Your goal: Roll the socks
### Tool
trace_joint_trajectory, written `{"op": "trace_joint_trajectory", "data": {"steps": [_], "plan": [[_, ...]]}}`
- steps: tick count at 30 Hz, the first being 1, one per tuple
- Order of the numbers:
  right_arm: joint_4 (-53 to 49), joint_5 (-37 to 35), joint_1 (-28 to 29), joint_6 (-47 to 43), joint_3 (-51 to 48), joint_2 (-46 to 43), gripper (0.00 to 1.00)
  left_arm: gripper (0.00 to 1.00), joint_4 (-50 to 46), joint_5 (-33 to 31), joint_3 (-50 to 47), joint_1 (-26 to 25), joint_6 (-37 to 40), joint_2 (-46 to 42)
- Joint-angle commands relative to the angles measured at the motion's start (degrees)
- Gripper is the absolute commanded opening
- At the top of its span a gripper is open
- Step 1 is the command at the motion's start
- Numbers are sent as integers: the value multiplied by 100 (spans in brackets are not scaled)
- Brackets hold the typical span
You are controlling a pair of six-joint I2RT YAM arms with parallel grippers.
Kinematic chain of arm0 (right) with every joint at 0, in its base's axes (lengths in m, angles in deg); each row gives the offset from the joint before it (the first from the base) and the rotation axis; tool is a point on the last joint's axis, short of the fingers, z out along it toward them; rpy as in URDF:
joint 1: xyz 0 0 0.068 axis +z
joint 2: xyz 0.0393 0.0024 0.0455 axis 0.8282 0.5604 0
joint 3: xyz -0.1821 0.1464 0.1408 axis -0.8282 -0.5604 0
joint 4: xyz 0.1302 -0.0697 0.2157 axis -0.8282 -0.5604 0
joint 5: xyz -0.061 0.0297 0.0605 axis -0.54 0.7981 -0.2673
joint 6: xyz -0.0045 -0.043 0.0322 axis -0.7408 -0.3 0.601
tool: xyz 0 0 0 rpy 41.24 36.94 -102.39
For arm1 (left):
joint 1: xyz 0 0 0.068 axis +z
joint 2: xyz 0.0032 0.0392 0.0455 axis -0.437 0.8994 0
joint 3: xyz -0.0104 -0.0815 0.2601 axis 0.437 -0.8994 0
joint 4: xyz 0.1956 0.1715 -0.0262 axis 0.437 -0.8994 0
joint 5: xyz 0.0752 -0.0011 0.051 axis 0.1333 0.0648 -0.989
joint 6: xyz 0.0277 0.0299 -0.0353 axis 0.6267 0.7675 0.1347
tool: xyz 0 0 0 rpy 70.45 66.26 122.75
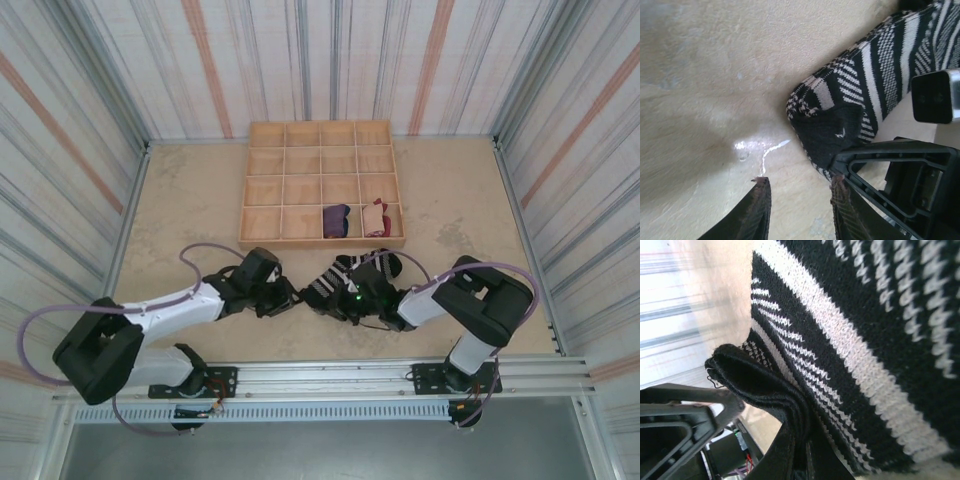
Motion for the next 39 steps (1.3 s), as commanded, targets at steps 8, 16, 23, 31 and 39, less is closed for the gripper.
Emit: {"op": "trace_joint_trajectory", "data": {"steps": [8,16,23,31,39], "plan": [[-528,-255,-51,323,-367,94,0,34,524,-425,339,-128,169,724],[-460,-280,-114,341,-421,152,0,32,663,-381,507,-242,184,1180],[-460,-267,-157,341,-439,113,0,27,461,-358,565,-287,122,1511],[-1088,-162,-162,-419,-157,-302,15,0,-399,-495,936,-237,364,1825],[-4441,-1156,178,-2547,902,-1866,50,0,-1442,-623,1492,-199,776,1499]]}}
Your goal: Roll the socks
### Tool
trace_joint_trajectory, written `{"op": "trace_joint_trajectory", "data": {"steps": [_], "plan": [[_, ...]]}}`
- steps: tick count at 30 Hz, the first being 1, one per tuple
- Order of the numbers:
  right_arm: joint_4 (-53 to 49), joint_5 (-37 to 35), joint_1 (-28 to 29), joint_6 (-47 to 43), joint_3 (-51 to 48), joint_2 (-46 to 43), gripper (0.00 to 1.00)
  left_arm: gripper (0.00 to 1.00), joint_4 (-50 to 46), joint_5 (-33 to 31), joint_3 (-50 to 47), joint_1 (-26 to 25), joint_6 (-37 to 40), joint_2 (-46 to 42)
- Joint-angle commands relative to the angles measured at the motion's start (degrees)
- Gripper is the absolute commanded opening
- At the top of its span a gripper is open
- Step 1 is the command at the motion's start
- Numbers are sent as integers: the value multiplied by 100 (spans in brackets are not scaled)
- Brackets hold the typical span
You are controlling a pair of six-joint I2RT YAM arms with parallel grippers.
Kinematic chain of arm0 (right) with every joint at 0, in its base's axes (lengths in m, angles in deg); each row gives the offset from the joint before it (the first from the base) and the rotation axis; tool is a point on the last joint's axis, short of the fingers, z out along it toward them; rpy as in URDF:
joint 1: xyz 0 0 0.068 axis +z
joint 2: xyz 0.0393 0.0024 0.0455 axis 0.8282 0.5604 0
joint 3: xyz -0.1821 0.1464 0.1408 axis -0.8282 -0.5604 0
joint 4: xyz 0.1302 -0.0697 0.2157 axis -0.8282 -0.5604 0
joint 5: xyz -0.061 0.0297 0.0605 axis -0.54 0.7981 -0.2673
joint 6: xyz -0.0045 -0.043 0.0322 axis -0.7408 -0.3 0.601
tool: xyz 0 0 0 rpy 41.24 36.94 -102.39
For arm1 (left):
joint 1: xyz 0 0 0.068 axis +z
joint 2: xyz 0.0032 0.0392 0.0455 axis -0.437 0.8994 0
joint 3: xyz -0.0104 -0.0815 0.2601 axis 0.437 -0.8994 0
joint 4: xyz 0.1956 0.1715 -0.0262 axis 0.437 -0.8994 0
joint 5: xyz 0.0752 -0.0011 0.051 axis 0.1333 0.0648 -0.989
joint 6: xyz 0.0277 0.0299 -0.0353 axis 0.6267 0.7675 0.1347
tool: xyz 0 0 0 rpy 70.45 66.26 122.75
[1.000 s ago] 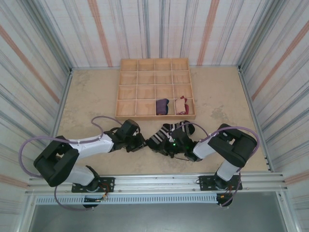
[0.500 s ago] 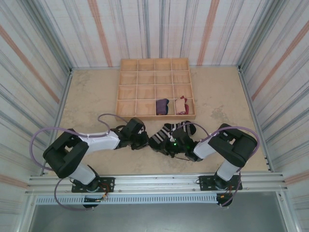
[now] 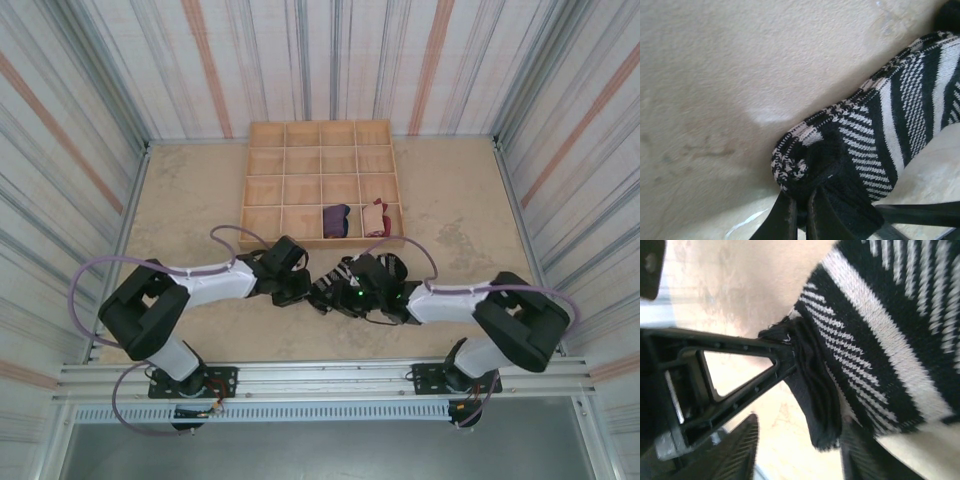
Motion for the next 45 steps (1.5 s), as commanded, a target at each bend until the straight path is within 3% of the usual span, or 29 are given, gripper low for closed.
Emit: {"op": "trace_joint_trajectory", "data": {"steps": [1,4,8,16,21,27,32,35,37,38,43,45], "plan": [[-2006,-709,157,-1309,374,-523,52,0,-1013,-225,177,39,276,-177],[-2888,-1600,636,-2086,782,-744,59,0,-1253,-27,276,39,267,-239],[-3352,-3235,1667,-3095,1094,-590,71,0,-1352,260,343,23,173,-265],[-2401,-5508,3283,-4469,1187,565,69,0,-1449,597,473,21,130,-146],[-2023,-6520,3663,-5100,1442,1388,65,0,-1614,623,562,21,178,-140],[-1322,-6884,3701,-5804,1437,1941,62,0,-1697,719,627,21,264,-97],[-1246,-6926,3578,-6032,1545,2323,50,0,-1769,744,651,28,333,-76],[-1301,-6815,3568,-5974,1544,2419,31,0,-1773,754,620,30,359,-122],[-1420,-6745,3560,-5813,1546,2429,7,1,-1772,719,596,47,363,-173],[-1453,-6694,3559,-5716,1523,2409,0,5,-1752,718,566,61,365,-195],[-1213,-6249,3544,-5310,1059,2052,0,35,-1420,975,252,311,239,-412],[-1044,-5907,3501,-5201,862,1876,0,42,-1353,1023,168,389,205,-544]]}}
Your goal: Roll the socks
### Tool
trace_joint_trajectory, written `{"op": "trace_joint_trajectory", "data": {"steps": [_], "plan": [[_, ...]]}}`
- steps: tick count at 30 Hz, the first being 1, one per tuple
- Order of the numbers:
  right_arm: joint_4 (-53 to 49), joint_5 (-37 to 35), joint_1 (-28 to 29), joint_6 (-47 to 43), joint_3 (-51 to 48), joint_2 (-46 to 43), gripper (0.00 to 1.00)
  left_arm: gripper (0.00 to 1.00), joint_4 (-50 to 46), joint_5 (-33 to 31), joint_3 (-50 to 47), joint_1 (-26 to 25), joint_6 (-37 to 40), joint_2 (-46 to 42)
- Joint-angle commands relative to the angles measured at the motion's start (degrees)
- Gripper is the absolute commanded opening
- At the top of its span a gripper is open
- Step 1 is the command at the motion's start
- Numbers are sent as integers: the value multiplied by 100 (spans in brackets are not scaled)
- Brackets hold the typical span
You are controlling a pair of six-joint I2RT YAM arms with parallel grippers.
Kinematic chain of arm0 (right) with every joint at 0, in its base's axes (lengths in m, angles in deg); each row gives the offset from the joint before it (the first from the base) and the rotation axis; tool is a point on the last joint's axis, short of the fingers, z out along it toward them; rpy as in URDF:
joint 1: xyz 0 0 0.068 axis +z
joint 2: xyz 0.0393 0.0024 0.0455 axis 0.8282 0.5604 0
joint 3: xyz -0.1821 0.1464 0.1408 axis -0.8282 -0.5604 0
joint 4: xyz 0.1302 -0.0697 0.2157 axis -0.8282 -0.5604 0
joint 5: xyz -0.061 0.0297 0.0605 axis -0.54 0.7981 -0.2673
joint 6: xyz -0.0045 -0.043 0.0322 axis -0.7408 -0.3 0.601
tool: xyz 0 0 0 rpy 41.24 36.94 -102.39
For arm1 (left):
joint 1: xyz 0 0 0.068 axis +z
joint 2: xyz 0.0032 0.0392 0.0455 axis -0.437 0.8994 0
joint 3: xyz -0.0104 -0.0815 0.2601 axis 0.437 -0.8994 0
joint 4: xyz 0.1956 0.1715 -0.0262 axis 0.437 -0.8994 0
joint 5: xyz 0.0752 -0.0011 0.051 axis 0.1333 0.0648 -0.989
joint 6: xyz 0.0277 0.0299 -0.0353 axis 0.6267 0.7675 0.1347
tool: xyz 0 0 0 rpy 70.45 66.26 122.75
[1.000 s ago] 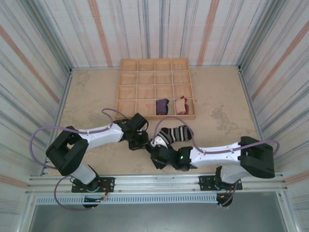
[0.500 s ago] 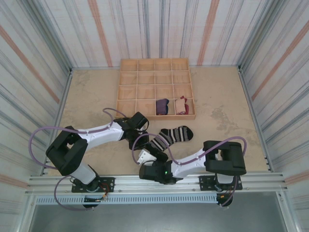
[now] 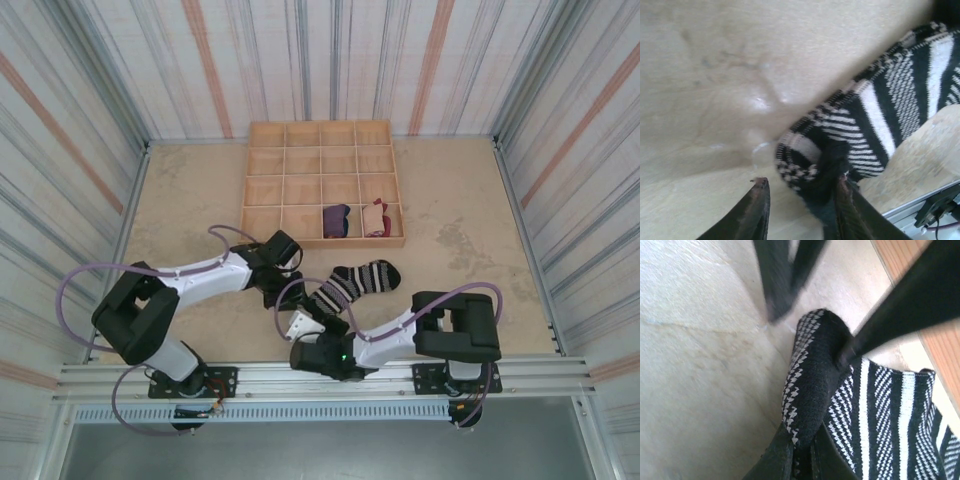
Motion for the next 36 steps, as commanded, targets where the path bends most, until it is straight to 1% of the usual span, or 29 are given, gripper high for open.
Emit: {"op": "trace_joint_trajectory", "data": {"steps": [1,4,8,9,11,14,17,21,23,26,28,30,36], "plan": [[86,842,-121,421,-404,-264,0,43,82,170,-180,139,-24,-384],[224,1325,-214,652,-626,-449,0,51,58,118,-277,224,-77,-633],[590,2094,-438,1144,-1094,-846,0,53,13,82,-374,321,-105,-857],[739,2452,-559,1301,-1251,-962,0,53,-13,72,-376,322,-107,-879],[989,3122,-930,1661,-1515,-1141,0,53,-7,76,-387,322,-123,-895],[1509,3937,-1391,2048,-1951,-1403,0,52,33,112,-418,301,-158,-882],[2003,4874,-1982,2469,-2323,-1650,0,52,33,96,-400,261,-181,-873],[2289,5604,-2646,3036,-2552,-1843,0,52,44,60,-333,192,-189,-802],[2498,6118,-3018,3360,-2622,-1784,0,52,64,55,-278,166,-210,-731],[2808,6600,-3447,3896,-2742,-1617,0,51,66,56,-165,137,-177,-626],[2999,6850,-3624,4196,-2804,-1470,0,51,65,47,-130,111,-177,-582],[2746,6997,-3784,4363,-2757,-1405,0,51,82,45,-113,89,-176,-547],[3082,7231,-4171,5104,-3167,-1433,0,51,351,86,-73,-9,-229,-393]]}}
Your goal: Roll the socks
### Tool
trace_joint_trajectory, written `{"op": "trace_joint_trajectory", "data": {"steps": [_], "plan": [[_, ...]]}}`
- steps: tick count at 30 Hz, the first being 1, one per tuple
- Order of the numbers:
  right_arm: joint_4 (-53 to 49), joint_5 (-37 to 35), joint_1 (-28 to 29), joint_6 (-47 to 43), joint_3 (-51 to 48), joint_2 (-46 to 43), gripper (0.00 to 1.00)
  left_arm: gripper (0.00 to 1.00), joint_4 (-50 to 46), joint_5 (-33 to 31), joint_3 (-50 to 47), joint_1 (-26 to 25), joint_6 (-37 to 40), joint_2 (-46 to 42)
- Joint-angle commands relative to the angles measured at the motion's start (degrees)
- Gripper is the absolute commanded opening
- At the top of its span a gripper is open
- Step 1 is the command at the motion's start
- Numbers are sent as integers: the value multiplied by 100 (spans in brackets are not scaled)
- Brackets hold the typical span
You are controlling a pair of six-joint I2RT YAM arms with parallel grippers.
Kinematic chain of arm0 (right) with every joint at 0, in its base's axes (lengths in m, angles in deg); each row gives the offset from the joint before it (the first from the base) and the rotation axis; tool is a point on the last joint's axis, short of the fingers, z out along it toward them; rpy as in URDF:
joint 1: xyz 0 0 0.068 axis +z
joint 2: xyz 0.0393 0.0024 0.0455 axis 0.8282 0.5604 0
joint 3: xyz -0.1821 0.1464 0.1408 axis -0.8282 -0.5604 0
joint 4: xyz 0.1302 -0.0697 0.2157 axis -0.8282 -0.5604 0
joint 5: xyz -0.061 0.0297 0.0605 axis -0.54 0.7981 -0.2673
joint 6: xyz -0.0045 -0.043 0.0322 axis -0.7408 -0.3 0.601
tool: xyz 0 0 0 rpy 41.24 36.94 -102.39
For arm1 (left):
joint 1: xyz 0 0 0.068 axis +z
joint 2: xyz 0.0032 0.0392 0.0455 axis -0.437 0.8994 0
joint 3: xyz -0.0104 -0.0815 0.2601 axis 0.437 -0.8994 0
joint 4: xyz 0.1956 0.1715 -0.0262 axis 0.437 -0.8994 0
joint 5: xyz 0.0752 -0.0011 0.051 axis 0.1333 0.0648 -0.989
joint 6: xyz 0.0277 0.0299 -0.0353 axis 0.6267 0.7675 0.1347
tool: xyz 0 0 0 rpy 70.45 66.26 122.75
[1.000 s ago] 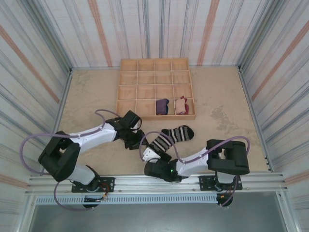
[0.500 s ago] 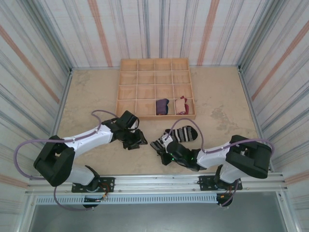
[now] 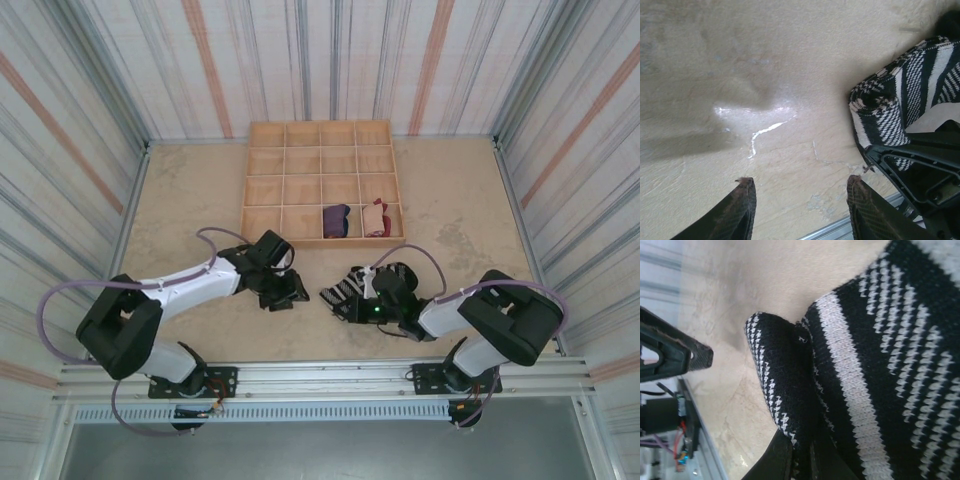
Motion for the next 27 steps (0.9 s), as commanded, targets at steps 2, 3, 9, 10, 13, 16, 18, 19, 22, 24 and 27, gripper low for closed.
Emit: {"op": "trace_joint_trajectory", "data": {"steps": [2,3,9,10,13,16,18,19,22,24,27], "plan": [[-647,80,-127,988,-433,193,0,51,350,89,240,-98,-18,241],[-618,76,-121,1068,-453,218,0,51,376,90,316,-107,45,303],[-436,82,-112,1005,-504,404,0,49,128,81,1390,-108,1317,1120],[-374,117,-111,987,-516,450,0,49,47,119,1633,-117,1602,1287],[-22,131,-123,985,-612,582,0,50,18,308,2175,-122,2325,1628],[193,162,-118,964,-667,660,0,57,422,372,2311,-138,2877,1765],[318,191,-121,960,-694,714,0,60,438,441,2498,-135,3240,1973],[323,221,-121,943,-685,729,0,61,371,531,2645,-135,3420,2118],[374,264,-121,915,-685,771,0,62,203,801,3005,-131,3772,2520],[402,323,-128,887,-676,786,0,63,302,978,3076,-121,3866,2670],[380,368,-151,864,-650,788,0,63,443,1297,3165,-126,3914,2888]]}}
